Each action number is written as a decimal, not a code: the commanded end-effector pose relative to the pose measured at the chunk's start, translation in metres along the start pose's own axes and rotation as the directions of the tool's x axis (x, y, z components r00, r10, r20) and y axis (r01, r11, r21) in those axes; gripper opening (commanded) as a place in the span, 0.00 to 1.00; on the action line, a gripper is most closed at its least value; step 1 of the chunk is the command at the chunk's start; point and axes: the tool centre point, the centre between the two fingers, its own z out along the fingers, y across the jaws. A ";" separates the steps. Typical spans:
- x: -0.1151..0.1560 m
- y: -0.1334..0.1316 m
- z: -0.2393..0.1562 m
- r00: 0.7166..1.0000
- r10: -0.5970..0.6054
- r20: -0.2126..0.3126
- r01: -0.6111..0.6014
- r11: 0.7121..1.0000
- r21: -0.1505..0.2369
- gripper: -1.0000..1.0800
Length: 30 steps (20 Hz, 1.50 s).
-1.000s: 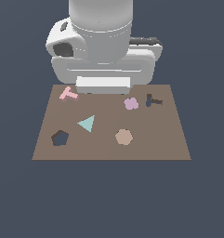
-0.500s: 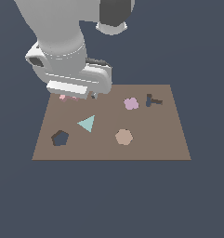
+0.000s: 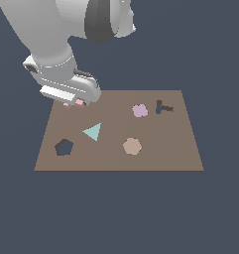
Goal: Insert a designated object into the corresponding slot on a board.
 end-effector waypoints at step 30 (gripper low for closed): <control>-0.003 -0.002 0.023 1.000 0.008 -0.002 -0.008 1.000 0.003 0.00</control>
